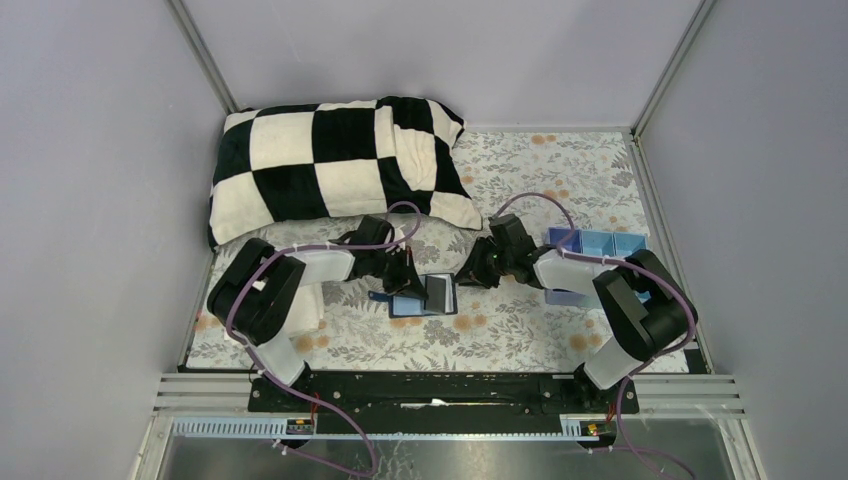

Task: Take the credit cards out of the card holder
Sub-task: Remove the credit card from the card holder.

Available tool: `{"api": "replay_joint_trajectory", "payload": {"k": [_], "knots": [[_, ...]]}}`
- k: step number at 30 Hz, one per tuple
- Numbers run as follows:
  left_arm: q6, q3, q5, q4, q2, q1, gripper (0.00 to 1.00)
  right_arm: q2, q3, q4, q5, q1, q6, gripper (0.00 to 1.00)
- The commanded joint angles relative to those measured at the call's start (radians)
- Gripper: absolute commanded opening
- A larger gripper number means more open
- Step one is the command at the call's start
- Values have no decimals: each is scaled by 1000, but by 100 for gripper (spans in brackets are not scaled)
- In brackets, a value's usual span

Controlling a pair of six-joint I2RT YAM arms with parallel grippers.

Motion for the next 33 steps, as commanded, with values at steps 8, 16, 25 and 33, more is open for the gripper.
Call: {"api": "replay_joint_trajectory", "payload": {"k": [8, 16, 25, 33], "knots": [[76, 31, -40, -76, 16, -12, 4, -25, 9, 19, -70, 16, -68, 29], [51, 23, -49, -63, -5, -12, 24, 34, 43, 45, -81, 60, -55, 29], [37, 17, -46, -49, -3, -12, 22, 63, 46, 76, -81, 64, -31, 29], [31, 19, -55, -45, -5, -11, 22, 86, 56, 93, -105, 71, -22, 29]]}}
